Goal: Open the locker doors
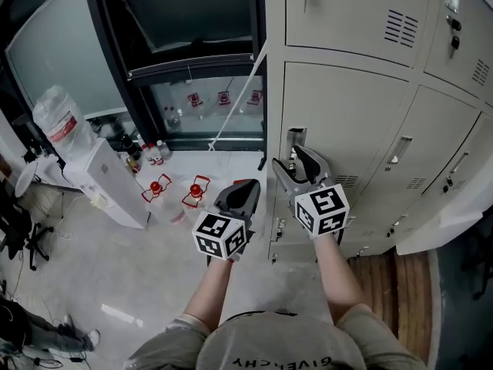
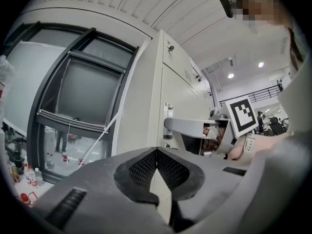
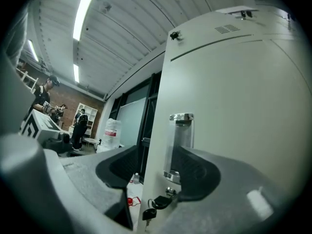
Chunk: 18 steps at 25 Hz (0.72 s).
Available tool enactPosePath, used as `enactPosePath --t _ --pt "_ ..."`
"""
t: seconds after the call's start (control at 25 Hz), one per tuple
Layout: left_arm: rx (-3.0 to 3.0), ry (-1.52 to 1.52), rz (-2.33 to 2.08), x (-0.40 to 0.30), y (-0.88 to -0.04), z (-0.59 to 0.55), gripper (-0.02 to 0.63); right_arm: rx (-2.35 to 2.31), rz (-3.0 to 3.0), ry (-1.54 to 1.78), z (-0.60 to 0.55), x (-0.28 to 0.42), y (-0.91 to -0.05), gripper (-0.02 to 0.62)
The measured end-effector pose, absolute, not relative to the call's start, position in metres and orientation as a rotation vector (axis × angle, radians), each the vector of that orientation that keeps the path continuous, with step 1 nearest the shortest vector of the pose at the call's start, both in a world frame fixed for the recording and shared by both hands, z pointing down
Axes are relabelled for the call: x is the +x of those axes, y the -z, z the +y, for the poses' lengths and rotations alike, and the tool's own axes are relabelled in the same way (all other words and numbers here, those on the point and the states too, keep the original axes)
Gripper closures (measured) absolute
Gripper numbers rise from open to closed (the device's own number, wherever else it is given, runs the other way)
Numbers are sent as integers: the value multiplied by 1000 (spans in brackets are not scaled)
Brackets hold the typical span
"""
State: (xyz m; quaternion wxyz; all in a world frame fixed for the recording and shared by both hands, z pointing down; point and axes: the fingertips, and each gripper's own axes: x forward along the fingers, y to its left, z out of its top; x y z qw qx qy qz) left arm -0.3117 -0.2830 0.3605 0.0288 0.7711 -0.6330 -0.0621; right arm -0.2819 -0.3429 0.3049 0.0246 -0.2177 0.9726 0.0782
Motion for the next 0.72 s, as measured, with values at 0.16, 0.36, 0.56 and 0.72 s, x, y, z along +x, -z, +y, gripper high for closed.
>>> enactPosePath --t 0.16,0.36,0.56,0.72 --pt "2398 200 -1942 -318 -355 -282 607 -706 3051 -230 -348 -294 -306 357" --pt "2382 213 -1940 -326 -359 -275 607 -718 3070 -127 -347 -301 -314 347" --pt "2354 220 -1948 -338 -365 -267 607 -721 3037 -56 -347 -300 -311 345" --pt "2337 235 -1962 -344 -368 -262 607 -734 3030 -53 -340 -295 -311 354"
